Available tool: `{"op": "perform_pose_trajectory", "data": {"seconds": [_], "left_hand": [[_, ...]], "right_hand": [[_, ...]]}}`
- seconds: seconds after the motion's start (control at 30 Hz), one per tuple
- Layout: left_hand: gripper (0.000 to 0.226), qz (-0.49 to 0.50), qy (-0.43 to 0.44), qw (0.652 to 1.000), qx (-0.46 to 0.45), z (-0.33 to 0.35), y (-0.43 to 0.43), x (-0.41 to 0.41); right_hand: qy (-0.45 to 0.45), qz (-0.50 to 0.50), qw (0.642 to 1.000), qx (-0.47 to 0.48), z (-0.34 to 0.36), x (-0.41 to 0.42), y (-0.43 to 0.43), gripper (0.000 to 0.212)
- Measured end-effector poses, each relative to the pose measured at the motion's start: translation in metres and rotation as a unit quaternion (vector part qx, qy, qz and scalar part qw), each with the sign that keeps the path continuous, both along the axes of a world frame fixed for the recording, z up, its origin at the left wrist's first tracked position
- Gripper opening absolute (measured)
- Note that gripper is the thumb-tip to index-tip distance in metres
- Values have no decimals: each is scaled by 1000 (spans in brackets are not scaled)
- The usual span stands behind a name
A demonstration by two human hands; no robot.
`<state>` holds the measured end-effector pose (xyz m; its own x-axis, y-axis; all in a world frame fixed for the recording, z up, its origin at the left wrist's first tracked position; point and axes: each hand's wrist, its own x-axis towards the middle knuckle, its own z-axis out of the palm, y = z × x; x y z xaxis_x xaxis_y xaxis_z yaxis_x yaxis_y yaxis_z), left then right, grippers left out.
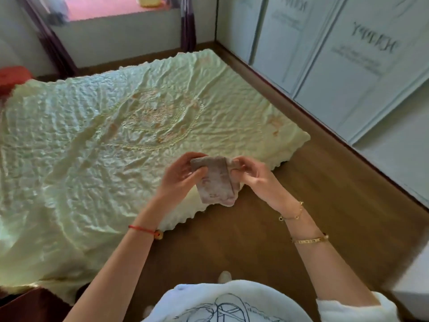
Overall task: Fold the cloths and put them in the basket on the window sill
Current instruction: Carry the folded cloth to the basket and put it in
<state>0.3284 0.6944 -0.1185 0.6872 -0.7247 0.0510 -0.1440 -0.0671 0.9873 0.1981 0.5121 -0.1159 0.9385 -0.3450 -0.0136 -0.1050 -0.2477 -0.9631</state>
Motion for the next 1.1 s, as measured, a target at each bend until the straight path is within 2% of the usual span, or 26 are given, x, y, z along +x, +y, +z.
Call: {"op": "perform_pose_trajectory", "data": {"seconds": [0.2,0.43,0.63,0.83,1.1], "left_hand": [[21,-103,11,995,-14,3,-145,-34],[28,-220,17,975,-12,-4,-295,-55],[23,-299,32,954,-6,-10,-435,-44],[25,-333,30,942,-9,0,-577,-24],[23,-365,34,930,13,2,-737,-23]], "right_hand": [[-8,-142,990,14,0,-70,-105,13],[-18,-275,961,18,-12,-114,-207,15],[-24,-349,937,18,-12,-119,-317,13],[-18,-397,918,-10,-5,-102,-439,15],[-21,-456,890,1,-12,-101,-578,13]]}}
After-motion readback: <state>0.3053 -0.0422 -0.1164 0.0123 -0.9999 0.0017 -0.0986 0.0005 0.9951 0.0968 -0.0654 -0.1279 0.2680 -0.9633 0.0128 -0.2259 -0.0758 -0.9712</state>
